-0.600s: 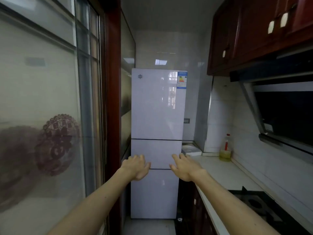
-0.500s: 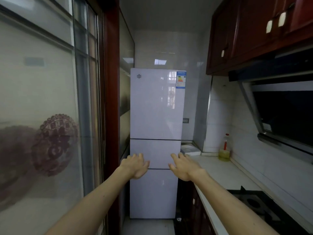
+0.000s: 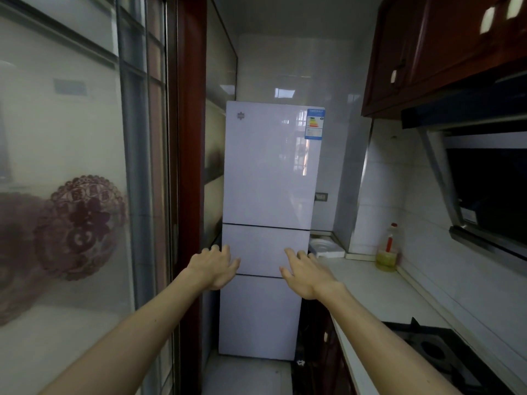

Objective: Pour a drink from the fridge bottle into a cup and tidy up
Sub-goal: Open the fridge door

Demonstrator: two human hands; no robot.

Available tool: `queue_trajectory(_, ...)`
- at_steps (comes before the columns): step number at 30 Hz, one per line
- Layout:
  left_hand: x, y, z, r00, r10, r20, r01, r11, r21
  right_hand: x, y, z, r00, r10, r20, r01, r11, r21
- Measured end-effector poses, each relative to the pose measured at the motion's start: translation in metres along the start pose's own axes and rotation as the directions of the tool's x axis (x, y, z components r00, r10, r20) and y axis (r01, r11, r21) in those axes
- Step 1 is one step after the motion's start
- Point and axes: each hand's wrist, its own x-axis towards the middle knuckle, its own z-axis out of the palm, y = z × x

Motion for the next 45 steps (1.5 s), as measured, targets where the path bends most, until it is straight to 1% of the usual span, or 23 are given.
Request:
queue_trajectory(4, 0.016, -0.003, 0.005, 1.000, -0.006, 0.009, 0.007, 1.000, -0.007, 0.023, 0.001, 0.007, 1.000, -0.026, 0.005, 0.026, 1.000, 0.008)
queue_trajectory(6, 0.027, -0.006, 0.011, 1.000, -0.001, 0.007, 0.000, 1.000, 0.019, 0.038, 0.002, 0.011, 0.999, -0.033, 0.010, 0.033, 0.999, 0.012)
queue_trajectory(8, 0.043, -0.010, 0.018, 1.000, 0.005, 0.004, -0.005, 0.999, 0.054, 0.056, 0.002, 0.014, 0.999, -0.032, 0.010, 0.032, 0.999, 0.008)
queue_trajectory(11, 0.075, -0.018, 0.026, 1.000, 0.010, 0.005, -0.011, 0.999, 0.052, 0.086, 0.003, 0.016, 1.000, -0.026, 0.006, 0.026, 1.000, 0.001)
queue_trajectory(18, 0.169, -0.047, 0.036, 0.999, 0.030, 0.028, -0.031, 0.999, 0.020, 0.171, 0.006, 0.017, 1.000, 0.008, -0.004, -0.008, 1.000, -0.020)
queue_trajectory(25, 0.254, -0.082, 0.038, 0.999, 0.040, 0.013, -0.040, 0.999, -0.003, 0.260, -0.009, 0.020, 0.999, 0.006, -0.034, -0.006, 1.000, -0.001)
queue_trajectory(31, 0.320, -0.099, 0.044, 0.999, 0.041, 0.008, -0.040, 0.997, -0.058, 0.332, -0.007, 0.024, 0.999, 0.001, -0.039, -0.001, 1.000, 0.004)
queue_trajectory(40, 0.431, -0.116, 0.062, 1.000, 0.009, 0.014, -0.008, 0.996, -0.094, 0.453, 0.010, 0.039, 0.998, -0.048, -0.031, 0.048, 0.999, 0.003)
queue_trajectory(43, 0.479, -0.122, 0.066, 1.000, 0.006, 0.012, -0.005, 0.997, -0.078, 0.503, 0.019, 0.037, 0.996, -0.075, -0.044, 0.075, 0.997, -0.003)
queue_trajectory(45, 0.515, -0.124, 0.066, 1.000, -0.023, 0.007, 0.024, 0.993, -0.112, 0.539, 0.027, 0.033, 0.994, -0.094, -0.056, 0.093, 0.996, -0.017)
